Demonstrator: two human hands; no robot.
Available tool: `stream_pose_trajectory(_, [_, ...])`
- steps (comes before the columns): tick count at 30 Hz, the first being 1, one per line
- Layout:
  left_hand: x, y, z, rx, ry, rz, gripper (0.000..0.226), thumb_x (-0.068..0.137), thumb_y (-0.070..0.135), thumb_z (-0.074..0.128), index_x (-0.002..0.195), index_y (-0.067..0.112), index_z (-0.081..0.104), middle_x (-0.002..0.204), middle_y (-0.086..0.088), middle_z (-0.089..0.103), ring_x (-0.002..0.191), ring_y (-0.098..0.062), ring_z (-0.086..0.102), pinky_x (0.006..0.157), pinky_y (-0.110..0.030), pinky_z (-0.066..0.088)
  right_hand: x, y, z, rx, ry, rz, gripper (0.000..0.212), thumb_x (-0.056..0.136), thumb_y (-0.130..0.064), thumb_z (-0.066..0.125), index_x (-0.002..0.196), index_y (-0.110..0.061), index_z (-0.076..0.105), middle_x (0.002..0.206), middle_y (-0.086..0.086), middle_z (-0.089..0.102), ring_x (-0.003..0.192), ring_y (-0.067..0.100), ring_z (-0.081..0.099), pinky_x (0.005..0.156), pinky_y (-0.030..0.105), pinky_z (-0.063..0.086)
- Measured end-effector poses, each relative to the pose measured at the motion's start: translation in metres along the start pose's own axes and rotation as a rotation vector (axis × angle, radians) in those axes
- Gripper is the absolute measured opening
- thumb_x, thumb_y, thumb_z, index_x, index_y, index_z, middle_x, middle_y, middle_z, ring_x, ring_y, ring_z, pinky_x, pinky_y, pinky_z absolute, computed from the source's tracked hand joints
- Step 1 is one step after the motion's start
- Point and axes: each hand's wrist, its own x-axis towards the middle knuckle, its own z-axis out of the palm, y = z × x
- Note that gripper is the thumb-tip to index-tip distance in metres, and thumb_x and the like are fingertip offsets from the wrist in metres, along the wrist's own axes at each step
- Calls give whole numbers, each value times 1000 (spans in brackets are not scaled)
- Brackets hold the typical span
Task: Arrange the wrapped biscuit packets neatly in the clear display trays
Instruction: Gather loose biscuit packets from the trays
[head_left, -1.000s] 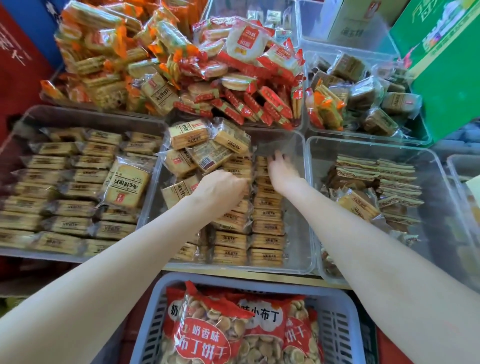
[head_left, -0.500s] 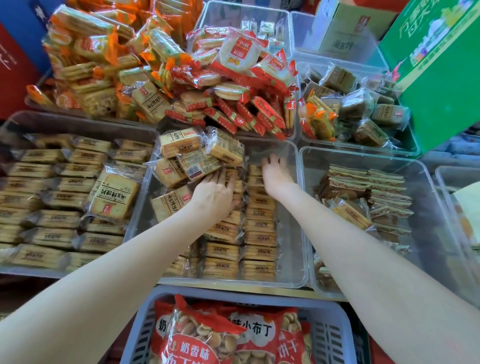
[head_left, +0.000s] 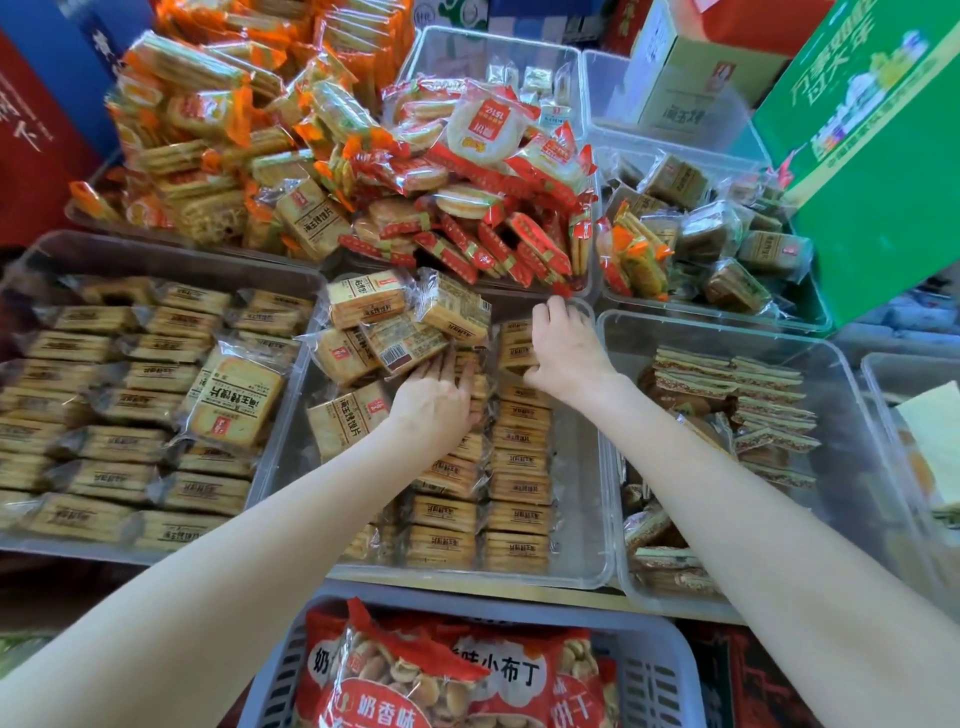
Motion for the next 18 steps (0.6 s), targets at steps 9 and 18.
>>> stream_pose_trajectory(9, [-35,4,-43,-694,421,51,36,100,16,41,134,8,48,121,-8,64,98,-24,64,81,-29,52,-59,23,-57,727,101,193,56,74,-18,72,123,-12,46,112,2,47,99,16,48,79,24,41])
stream_pose_trajectory(18, [-91,6,-103,-1475,357,54,7,85,18,68,92,20,69,87,10,70,76,1,64,68,-15,50,-121,18,-90,1810,95,185,81,42,-34,85,110,-19,45,106,8,59,94,19,62,73,27,55])
